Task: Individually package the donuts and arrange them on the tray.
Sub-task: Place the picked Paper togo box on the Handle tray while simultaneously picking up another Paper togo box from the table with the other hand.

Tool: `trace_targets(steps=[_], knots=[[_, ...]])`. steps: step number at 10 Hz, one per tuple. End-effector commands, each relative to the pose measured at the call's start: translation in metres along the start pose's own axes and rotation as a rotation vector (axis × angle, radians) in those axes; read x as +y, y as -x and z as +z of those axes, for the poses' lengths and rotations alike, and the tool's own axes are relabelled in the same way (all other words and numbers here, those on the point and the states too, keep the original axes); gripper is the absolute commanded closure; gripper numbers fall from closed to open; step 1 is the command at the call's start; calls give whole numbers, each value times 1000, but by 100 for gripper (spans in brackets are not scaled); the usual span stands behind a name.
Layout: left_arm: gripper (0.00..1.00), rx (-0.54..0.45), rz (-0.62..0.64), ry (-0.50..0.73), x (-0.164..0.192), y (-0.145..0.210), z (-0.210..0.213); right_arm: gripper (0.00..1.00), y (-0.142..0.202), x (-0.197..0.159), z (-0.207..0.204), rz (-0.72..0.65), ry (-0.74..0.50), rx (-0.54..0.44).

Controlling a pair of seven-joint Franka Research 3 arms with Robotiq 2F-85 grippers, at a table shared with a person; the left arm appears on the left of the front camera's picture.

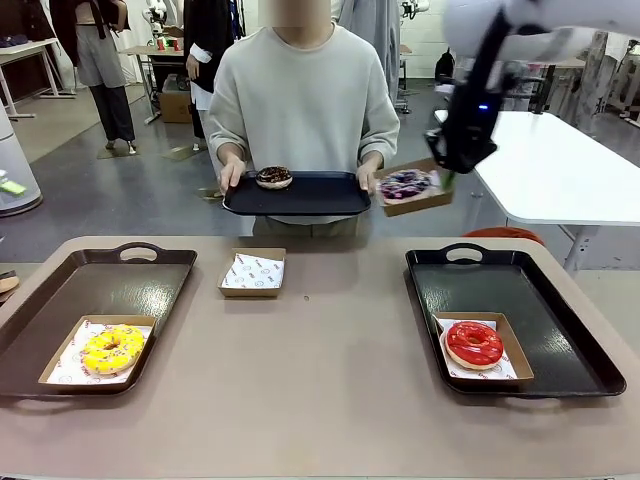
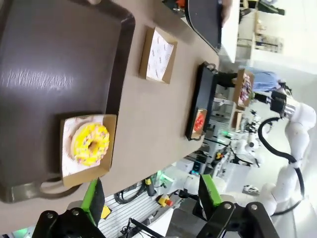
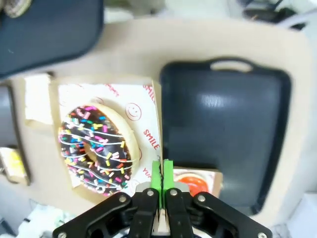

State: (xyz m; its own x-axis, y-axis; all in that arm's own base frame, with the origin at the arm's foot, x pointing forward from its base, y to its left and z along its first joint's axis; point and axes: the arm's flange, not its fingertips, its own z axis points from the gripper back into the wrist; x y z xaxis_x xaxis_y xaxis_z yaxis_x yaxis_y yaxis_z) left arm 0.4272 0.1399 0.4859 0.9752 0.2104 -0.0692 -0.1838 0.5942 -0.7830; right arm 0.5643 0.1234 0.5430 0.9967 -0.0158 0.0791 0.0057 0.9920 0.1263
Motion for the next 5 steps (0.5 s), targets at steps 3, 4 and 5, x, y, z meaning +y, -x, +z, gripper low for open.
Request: trace_targets(steps=[3, 4, 5], knots=[[0, 8, -23, -307, -66, -50, -60, 99, 29, -88, -41, -59, -52, -1], [0, 7, -33, -385, -81, -58, -84, 99, 31, -98, -47, -85, -39, 8], [0, 3, -42, -452, -93, -65, -107, 99, 33, -105, -53, -111, -16, 21]])
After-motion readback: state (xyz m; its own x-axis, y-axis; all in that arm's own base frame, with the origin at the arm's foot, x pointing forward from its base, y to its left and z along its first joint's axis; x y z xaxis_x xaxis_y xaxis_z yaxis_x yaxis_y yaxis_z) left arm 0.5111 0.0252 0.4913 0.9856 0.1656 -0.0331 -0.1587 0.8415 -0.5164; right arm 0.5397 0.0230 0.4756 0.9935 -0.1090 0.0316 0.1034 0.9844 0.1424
